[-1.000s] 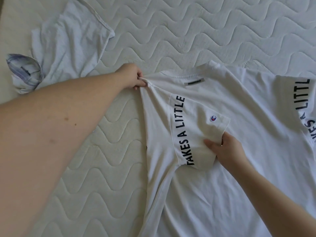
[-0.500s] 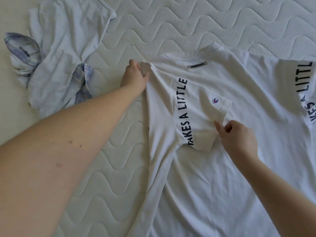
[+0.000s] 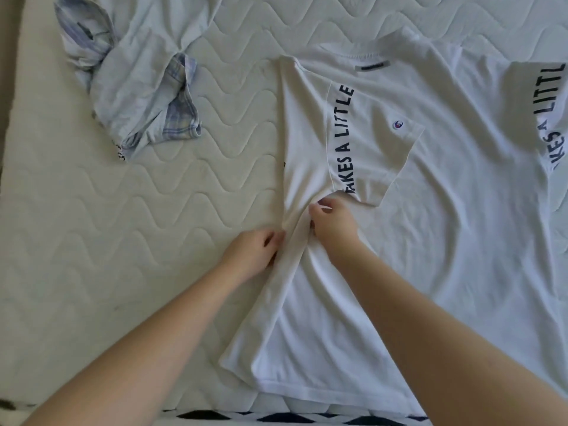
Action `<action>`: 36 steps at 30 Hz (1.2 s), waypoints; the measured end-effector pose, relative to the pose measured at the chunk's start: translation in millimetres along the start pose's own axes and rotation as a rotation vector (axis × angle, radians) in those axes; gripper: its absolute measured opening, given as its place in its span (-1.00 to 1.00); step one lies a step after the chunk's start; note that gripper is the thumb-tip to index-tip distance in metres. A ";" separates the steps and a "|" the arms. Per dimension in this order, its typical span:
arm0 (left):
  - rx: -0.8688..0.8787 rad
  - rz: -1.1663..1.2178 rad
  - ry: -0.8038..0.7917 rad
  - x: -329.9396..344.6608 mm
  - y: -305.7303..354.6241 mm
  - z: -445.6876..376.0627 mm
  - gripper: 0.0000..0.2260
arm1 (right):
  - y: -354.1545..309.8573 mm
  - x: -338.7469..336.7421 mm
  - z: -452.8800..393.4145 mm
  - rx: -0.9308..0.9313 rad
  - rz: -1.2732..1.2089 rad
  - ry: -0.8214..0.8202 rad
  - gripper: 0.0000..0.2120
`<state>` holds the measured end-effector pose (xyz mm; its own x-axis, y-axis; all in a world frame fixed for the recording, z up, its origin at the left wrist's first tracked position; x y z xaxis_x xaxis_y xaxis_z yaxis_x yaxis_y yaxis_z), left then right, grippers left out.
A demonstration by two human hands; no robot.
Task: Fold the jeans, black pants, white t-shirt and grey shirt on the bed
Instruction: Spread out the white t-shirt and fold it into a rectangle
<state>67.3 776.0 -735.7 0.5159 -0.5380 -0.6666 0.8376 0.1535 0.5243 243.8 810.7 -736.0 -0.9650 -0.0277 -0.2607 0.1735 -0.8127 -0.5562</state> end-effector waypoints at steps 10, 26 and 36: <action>-0.154 0.038 -0.026 58.5 -32.4 115.8 -0.72 | 33.1 16.6 39.8 0.079 -0.048 -0.203 -0.73; 0.182 0.202 -0.059 105.3 17.3 210.9 -0.59 | 125.7 21.5 126.8 0.192 -0.053 -0.225 -0.77; 0.174 -0.010 0.105 163.3 -2.0 219.5 -0.33 | 191.6 -26.5 134.7 0.078 0.239 -0.130 -0.78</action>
<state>110.4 505.9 -729.3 0.5313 -0.4479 -0.7192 0.8037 -0.0022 0.5951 276.2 577.4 -729.4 -0.9167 -0.2938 -0.2709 0.3880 -0.8165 -0.4275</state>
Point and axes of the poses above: each hand's wrist, its own z-axis away from the middle knuckle, its own x-axis out of the palm, y = z × x, the point moved 5 cm from there along -z, towards the middle knuckle, and after that the axes turned 8 degrees about x, right-handed, at the moved point
